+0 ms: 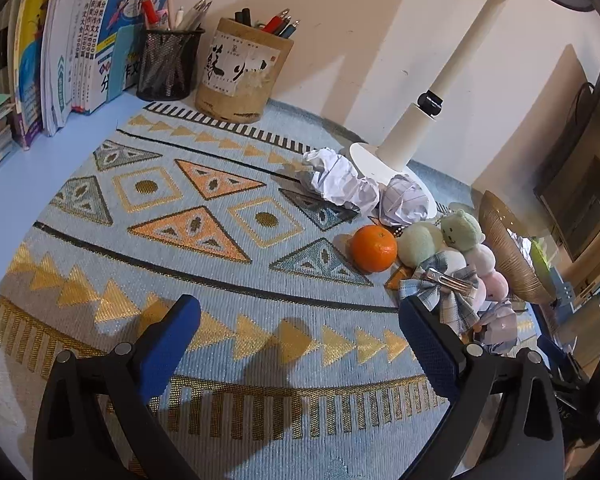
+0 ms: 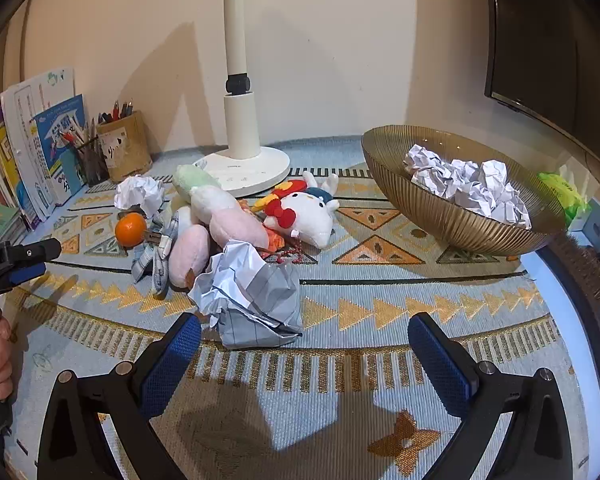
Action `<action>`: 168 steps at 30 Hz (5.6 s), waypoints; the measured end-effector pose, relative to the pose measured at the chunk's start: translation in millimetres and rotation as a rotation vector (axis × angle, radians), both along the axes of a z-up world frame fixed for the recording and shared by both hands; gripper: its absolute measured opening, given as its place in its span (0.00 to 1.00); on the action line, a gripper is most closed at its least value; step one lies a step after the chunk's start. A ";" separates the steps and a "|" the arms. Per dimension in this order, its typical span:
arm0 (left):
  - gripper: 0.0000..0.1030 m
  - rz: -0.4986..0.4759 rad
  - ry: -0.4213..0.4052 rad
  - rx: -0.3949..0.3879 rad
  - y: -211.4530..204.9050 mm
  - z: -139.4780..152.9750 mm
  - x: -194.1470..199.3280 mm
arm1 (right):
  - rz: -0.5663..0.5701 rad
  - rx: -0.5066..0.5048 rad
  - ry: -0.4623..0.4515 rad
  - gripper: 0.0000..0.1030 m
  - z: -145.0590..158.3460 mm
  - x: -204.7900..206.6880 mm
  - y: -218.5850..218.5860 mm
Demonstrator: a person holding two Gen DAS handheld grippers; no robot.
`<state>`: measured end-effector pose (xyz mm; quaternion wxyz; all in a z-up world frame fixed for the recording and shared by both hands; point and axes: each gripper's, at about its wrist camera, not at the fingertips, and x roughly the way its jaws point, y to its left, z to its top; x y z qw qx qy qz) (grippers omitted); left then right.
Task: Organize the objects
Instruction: 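Move both grippers back over the rug near the plush toys, then grasp a paper ball with the left gripper while the right grasps the plush skewer, then carry the paper ball and plush skewer to the bowl and lower them, then move both grippers back over the rug near the plush toys, then grasp the plaid bow clip with the left gripper while the right grasps a foil ball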
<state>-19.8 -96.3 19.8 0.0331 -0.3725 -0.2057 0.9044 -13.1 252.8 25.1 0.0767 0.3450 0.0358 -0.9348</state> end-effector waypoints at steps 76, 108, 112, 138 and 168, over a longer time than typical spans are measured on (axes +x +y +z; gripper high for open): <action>0.35 -0.329 0.118 -0.069 90.4 10.4 70.8 | 0.086 -0.051 -0.235 0.62 -30.6 70.4 -21.4; 0.70 -0.541 0.150 -0.095 331.2 100.1 -173.4 | -0.269 -0.243 0.152 0.66 113.7 -112.4 178.1; 0.69 -0.566 0.090 -0.056 323.0 87.2 -169.6 | -0.309 -0.236 0.136 0.80 99.8 -129.5 191.5; 0.98 -0.114 0.101 -0.317 77.9 24.3 17.5 | -0.072 -0.082 0.087 1.00 11.7 19.3 35.8; 0.99 -0.447 0.023 -0.452 131.8 39.4 -12.6 | -0.018 0.023 -0.073 1.00 -2.3 -3.2 15.7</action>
